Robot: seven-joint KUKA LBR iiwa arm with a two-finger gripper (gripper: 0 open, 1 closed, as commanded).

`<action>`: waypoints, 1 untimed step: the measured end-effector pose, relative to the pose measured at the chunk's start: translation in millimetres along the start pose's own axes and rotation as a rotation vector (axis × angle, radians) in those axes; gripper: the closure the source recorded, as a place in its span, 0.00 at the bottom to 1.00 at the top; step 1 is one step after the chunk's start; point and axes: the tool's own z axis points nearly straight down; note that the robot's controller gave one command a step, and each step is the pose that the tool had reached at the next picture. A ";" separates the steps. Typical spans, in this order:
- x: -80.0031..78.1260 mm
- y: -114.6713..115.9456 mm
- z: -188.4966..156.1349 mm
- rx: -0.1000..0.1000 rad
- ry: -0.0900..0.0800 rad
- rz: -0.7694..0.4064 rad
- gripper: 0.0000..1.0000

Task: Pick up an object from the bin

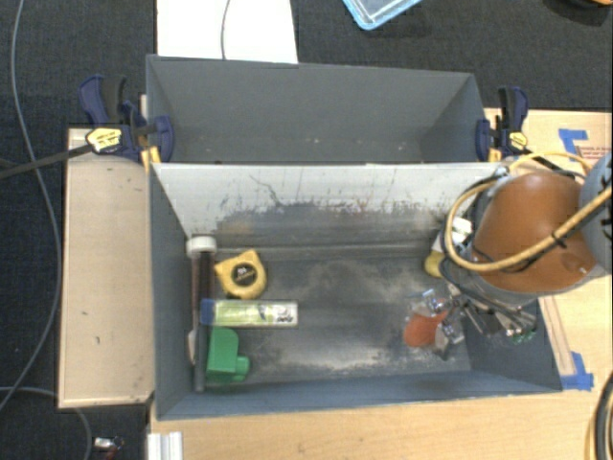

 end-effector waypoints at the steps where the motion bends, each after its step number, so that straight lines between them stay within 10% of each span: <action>1: -0.8 0.0 -25.2 0.001 -0.002 0.004 1.00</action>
Offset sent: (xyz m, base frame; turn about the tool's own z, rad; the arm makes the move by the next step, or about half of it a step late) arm 0.0011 -0.0001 0.0591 0.0028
